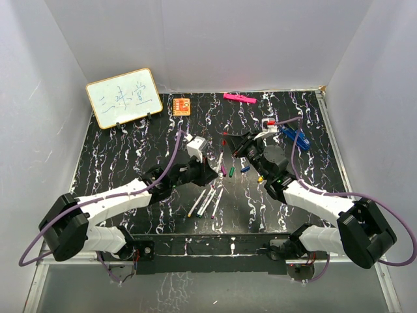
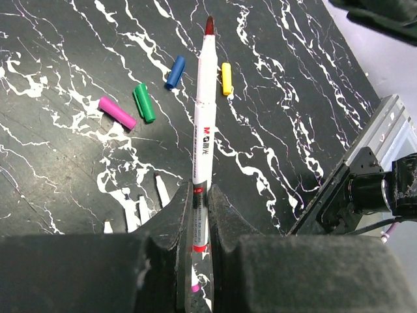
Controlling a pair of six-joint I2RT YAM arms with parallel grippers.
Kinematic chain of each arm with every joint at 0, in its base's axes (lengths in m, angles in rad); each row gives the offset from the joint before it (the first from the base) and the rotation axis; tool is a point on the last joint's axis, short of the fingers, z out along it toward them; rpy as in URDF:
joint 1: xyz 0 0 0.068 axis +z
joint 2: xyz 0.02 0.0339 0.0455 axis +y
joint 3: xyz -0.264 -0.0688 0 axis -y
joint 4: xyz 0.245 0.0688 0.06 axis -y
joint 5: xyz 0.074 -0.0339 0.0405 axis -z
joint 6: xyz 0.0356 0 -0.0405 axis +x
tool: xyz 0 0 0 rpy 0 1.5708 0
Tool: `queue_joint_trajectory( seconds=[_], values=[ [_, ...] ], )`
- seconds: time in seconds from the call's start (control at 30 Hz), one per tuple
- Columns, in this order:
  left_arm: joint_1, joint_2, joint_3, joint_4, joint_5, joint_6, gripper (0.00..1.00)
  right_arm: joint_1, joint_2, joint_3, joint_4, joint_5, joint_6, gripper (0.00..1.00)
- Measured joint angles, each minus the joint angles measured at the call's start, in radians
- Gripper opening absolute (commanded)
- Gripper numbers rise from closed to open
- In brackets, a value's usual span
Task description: Insert the pens into the pen caps
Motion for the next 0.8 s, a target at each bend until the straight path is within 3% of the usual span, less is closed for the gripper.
queue_joint_trajectory(
  seconds=[0.8],
  values=[
    [0.0, 0.006, -0.007, 0.02, -0.013, -0.006, 0.0, 0.0, 0.001, -0.045, 0.005, -0.006, 0.035, 0.0]
  ],
)
